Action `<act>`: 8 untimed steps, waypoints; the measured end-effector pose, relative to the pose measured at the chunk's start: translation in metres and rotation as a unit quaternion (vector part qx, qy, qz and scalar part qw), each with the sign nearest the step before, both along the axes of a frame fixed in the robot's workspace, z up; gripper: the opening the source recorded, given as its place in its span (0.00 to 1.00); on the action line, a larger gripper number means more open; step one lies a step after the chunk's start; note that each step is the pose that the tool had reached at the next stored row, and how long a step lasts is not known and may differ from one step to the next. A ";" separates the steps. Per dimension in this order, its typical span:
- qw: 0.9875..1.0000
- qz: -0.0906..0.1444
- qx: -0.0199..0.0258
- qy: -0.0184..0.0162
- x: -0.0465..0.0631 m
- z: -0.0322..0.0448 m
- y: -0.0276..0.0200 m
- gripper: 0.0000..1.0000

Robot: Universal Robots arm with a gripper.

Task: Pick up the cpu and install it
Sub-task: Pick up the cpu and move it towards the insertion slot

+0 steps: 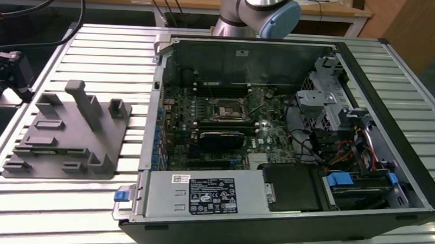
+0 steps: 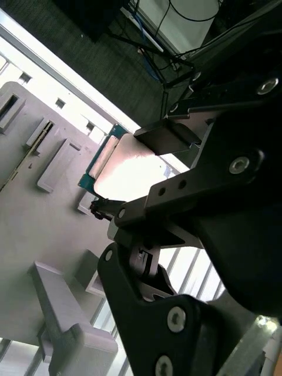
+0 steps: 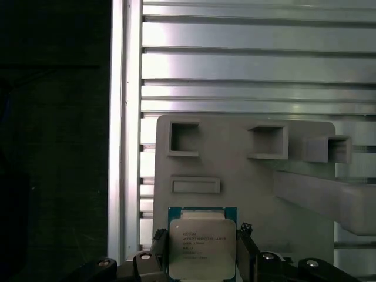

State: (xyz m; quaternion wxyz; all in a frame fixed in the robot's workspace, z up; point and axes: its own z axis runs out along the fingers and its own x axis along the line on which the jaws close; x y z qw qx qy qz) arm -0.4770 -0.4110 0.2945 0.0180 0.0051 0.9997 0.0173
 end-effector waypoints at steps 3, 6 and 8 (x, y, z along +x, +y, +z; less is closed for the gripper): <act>1.000 0.000 0.000 0.000 0.000 0.0042 0.0000 0.55; 1.000 0.000 0.000 0.000 0.000 0.0086 0.0000 0.55; 1.000 0.000 0.000 0.000 0.000 0.0118 0.0000 0.55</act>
